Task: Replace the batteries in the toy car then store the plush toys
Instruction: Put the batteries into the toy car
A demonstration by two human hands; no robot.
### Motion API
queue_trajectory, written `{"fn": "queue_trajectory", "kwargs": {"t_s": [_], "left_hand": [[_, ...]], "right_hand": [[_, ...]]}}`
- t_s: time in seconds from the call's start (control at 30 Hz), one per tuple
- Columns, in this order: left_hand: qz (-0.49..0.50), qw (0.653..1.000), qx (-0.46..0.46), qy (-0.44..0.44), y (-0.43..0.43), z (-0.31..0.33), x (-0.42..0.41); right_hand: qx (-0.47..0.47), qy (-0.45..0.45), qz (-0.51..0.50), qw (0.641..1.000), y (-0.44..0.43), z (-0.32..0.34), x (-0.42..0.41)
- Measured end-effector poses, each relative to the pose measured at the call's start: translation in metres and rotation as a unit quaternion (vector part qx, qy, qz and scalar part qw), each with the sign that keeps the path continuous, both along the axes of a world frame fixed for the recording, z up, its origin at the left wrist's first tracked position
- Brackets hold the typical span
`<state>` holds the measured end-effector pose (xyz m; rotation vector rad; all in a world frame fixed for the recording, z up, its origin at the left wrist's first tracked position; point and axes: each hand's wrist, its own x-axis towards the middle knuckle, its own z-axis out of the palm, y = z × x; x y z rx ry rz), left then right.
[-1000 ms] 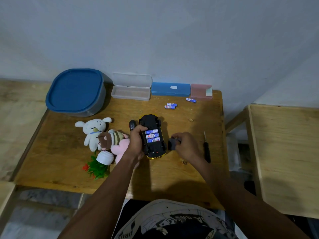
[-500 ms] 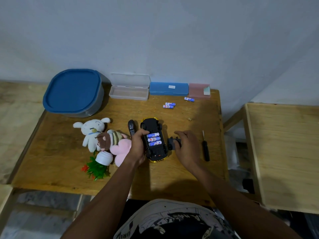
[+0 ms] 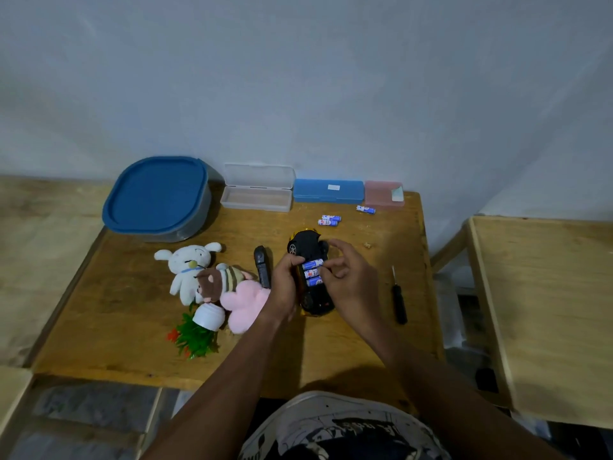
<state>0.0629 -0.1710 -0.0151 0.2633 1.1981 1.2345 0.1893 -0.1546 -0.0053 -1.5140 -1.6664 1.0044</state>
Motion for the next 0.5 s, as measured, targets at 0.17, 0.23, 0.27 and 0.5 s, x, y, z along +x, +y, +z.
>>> {"fn": "queue_trajectory", "kwargs": {"t_s": [0.17, 0.23, 0.27, 0.5], "left_hand": [[0.031, 0.997, 0.025, 0.063, 0.002, 0.0025, 0.0021], [0.025, 0.994, 0.057, 0.086, 0.0019, 0.0031, 0.0014], [0.019, 0.993, 0.07, 0.095, 0.0017, 0.0054, 0.0017], [0.006, 0.992, 0.079, 0.1, 0.0009, 0.0054, -0.0011]], "right_hand": [[0.006, 0.009, -0.026, 1.0, -0.0036, 0.0022, -0.0053], [-0.002, 0.029, -0.032, 0.999, -0.0028, 0.0015, -0.0056], [-0.002, 0.037, -0.032, 0.999, -0.0022, 0.0016, -0.0056], [-0.021, 0.086, -0.016, 0.996, 0.0002, 0.0059, -0.0033]]}}
